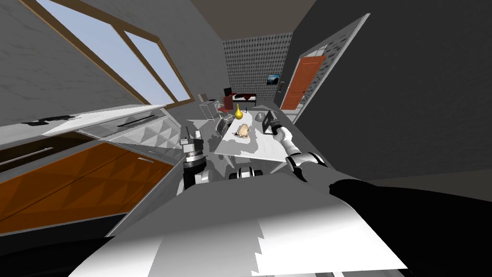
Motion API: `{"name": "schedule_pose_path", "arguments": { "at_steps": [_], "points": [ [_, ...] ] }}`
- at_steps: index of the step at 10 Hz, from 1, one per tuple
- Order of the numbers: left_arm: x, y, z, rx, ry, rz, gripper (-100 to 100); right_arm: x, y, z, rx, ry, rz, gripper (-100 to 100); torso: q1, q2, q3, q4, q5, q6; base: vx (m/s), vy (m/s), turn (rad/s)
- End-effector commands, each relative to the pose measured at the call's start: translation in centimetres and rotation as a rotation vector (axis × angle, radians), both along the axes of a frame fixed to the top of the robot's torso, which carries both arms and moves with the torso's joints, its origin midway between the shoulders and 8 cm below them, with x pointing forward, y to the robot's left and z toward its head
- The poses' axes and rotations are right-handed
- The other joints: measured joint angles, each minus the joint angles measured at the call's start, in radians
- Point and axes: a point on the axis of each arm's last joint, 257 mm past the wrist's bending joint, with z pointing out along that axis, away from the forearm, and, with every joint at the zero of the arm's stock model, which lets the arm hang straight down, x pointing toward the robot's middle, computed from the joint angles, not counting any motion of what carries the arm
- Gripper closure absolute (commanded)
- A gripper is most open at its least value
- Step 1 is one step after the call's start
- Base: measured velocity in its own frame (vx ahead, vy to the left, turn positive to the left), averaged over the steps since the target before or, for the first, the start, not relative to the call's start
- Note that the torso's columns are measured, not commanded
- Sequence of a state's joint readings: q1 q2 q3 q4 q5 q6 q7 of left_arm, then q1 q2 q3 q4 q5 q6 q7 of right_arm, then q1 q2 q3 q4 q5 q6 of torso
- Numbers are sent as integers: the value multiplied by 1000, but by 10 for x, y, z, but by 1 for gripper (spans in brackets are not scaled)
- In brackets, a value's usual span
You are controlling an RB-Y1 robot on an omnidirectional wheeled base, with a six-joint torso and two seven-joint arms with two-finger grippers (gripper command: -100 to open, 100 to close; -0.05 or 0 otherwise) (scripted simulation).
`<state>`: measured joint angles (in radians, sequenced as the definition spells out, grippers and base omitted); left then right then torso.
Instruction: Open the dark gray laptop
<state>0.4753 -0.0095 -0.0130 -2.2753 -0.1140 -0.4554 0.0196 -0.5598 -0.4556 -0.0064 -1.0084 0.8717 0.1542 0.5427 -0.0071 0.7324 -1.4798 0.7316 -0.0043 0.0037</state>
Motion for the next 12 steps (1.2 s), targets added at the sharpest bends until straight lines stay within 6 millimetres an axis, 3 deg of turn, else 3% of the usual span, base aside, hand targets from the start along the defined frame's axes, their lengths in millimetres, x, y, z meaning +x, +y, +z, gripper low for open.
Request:
{"name": "schedule_pose_path", "arguments": {
  "at_steps": [1, 6, 8, 11, 12],
  "points": [
    [0, 0, 0, 0, 0, 0, 0, -8, -3, -20, 75, 2, 11, 100, 1, -1, -1, -1, 1, -3, 35, -21, -78],
    [0, 0, 0, 0, 0, 0, 0, -30, 4, -46, 291, -39, 57, 100, 2, -4, -3, -2, 1, -2, 64, -25, -132],
    [0, 0, 0, 0, 0, 0, 0, -25, 6, -36, 288, -54, 66, 100, 2, -3, -2, -2, 1, -3, 25, -7, -30],
    [0, 0, 0, 0, 0, 0, 0, -44, 19, -73, 451, -54, 102, 100, 3, -2, -1, -2, 0, -3, 84, -39, -110],
    [0, 0, 0, 0, 0, 0, 0, -44, 20, -73, 451, -55, 103, 100, 3, -4, -2, -2, 0, -5, 49, -21, -39]
  ]
}}
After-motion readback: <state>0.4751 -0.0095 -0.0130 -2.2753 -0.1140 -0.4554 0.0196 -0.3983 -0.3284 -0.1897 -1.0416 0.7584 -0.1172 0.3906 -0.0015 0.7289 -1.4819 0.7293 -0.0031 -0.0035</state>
